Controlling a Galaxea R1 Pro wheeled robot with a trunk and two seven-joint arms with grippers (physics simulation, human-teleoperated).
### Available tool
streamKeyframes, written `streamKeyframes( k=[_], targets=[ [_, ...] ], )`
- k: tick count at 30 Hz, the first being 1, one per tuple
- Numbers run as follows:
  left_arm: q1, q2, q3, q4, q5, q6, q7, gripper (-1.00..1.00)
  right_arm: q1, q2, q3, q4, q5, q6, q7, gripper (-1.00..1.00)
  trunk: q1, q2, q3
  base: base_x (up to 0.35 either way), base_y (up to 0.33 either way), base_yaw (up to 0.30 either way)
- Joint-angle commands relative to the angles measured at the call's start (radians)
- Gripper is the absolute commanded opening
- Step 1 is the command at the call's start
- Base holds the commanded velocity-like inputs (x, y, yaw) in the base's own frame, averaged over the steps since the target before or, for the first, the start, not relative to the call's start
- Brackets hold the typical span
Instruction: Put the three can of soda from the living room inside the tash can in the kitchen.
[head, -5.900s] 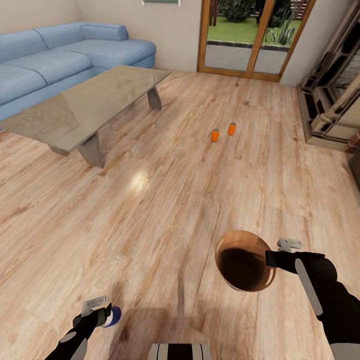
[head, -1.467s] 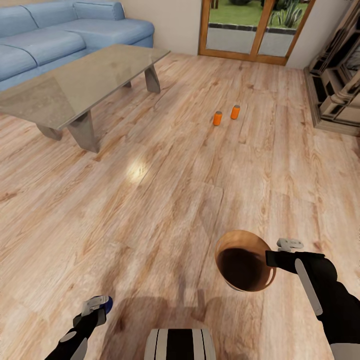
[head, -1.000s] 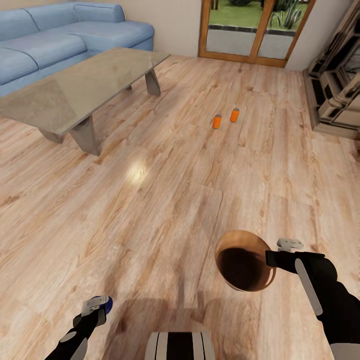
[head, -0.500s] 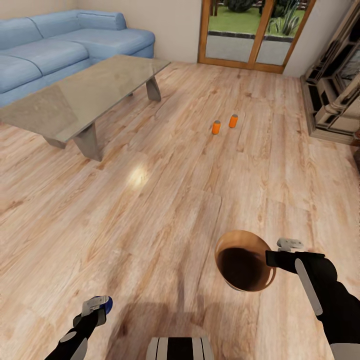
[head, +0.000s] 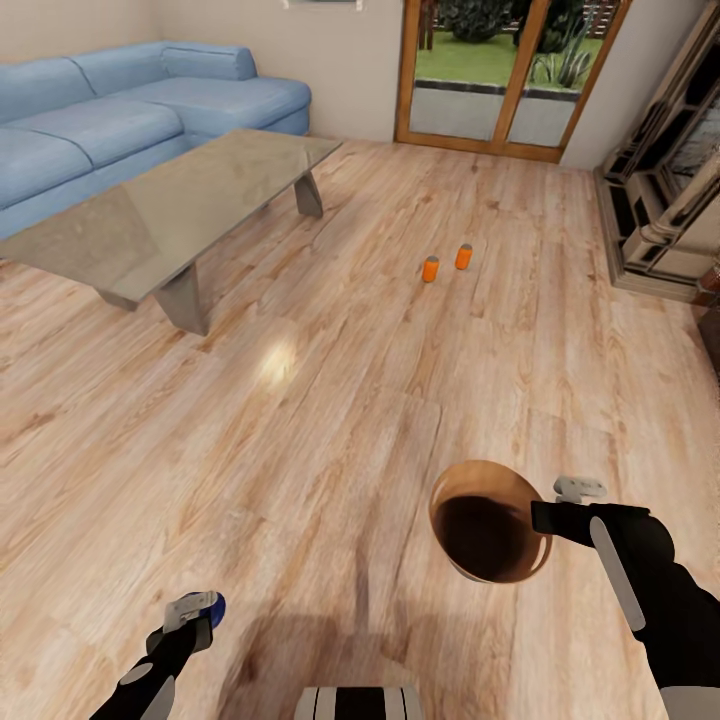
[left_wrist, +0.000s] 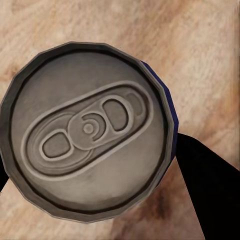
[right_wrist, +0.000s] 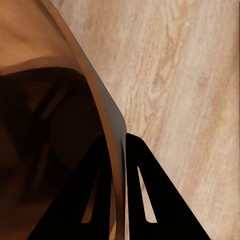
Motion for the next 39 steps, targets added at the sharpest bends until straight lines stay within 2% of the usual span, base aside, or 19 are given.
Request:
streamKeyframes(
  k=[1, 39],
  targets=[
    [0.0, 0.0, 0.0, 0.0, 0.0, 0.0, -0.001, -1.0, 0.0, 0.0, 0.0, 0.0, -0.018, 0.0, 0.005, -1.0, -0.004, 0.007, 0.005, 0.0, 0.0, 0.0],
    [0.0, 0.0, 0.0, 0.0, 0.0, -0.001, -0.002, -1.0, 0.0, 0.001, 0.0, 0.0, -0.018, 0.0, 0.005, -1.0, -0.15, 0.273, 0.187, 0.0, 0.0, 0.0]
  ],
)
